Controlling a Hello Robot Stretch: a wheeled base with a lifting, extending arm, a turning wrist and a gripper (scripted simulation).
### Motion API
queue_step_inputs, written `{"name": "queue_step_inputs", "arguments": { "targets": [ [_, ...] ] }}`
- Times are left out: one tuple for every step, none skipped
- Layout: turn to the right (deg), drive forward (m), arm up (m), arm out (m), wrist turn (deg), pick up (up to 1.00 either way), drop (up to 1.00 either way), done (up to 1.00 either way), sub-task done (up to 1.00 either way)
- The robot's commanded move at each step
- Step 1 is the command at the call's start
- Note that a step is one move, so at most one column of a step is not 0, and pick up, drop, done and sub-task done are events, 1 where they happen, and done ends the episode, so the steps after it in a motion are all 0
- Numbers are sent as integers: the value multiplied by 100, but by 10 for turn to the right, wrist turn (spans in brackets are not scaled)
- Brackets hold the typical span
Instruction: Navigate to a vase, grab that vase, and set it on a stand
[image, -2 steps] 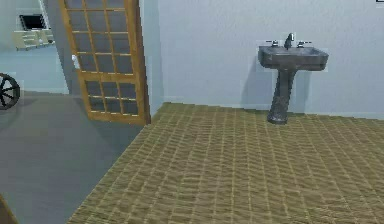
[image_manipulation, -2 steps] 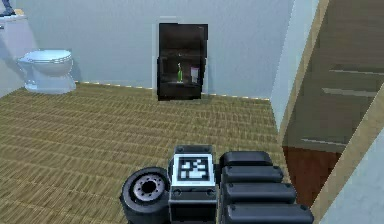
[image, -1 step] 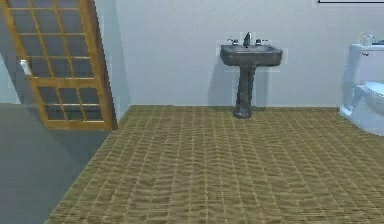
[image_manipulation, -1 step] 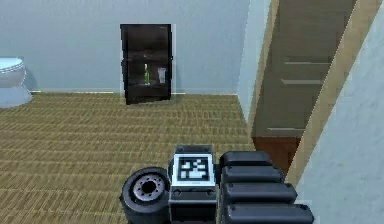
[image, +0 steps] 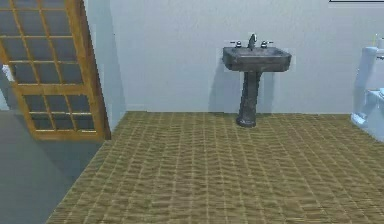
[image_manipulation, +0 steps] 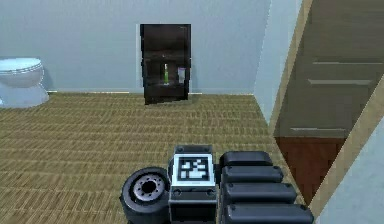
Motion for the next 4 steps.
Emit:
{"name": "queue_step_inputs", "arguments": {
  "targets": [
    [-420,0,0,0,0,0,0,0,0],
    [0,100,0,0,0,0,0,0,0],
    [-240,0,0,0,0,0,0,0,0],
    [0,10,0,0,0,0,0,0,0]
  ]
}}
